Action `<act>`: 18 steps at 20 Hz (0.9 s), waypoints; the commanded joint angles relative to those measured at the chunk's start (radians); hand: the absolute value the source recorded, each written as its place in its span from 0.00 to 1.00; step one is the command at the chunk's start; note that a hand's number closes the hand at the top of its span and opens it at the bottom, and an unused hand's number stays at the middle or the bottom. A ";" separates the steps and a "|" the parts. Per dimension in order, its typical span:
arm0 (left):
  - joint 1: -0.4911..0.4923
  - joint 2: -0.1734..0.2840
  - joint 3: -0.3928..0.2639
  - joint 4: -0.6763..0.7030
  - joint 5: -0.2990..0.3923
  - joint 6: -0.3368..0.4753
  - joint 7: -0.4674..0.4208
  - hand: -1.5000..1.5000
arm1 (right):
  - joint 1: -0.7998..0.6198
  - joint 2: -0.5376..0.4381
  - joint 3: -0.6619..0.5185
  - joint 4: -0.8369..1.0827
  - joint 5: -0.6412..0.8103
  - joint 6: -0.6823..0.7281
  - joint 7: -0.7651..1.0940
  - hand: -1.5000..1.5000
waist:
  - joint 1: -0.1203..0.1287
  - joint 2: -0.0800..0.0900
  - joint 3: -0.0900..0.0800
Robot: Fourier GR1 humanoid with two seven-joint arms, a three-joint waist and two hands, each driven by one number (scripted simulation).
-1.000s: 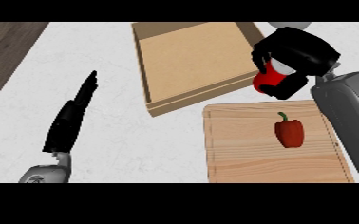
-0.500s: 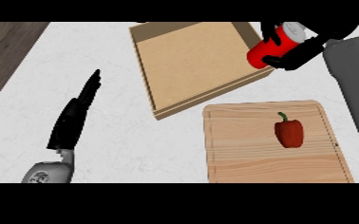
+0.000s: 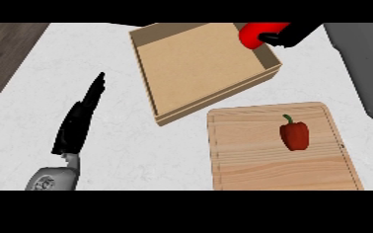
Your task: Pick the can from the cutting board and place it in the cardboard box
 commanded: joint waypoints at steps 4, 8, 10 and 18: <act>0.004 0.008 0.015 -0.013 0.013 -0.008 0.025 0.50 | -0.164 0.095 0.070 0.173 0.004 0.098 -0.092 1.00 | -0.022 -0.012 -0.002; -0.006 0.002 0.023 0.015 -0.007 0.020 0.003 0.50 | -0.237 0.173 0.109 0.253 0.022 0.064 -0.064 1.00 | -0.032 -0.010 -0.003; 0.005 -0.004 0.022 0.018 0.000 0.016 0.002 0.50 | -0.247 0.238 0.137 0.275 0.035 0.035 -0.059 1.00 | -0.047 -0.015 -0.003; 0.032 0.005 0.042 0.005 0.011 0.013 -0.005 0.50 | -0.272 0.378 0.233 0.427 0.132 -0.078 -0.065 1.00 | -0.068 -0.022 -0.002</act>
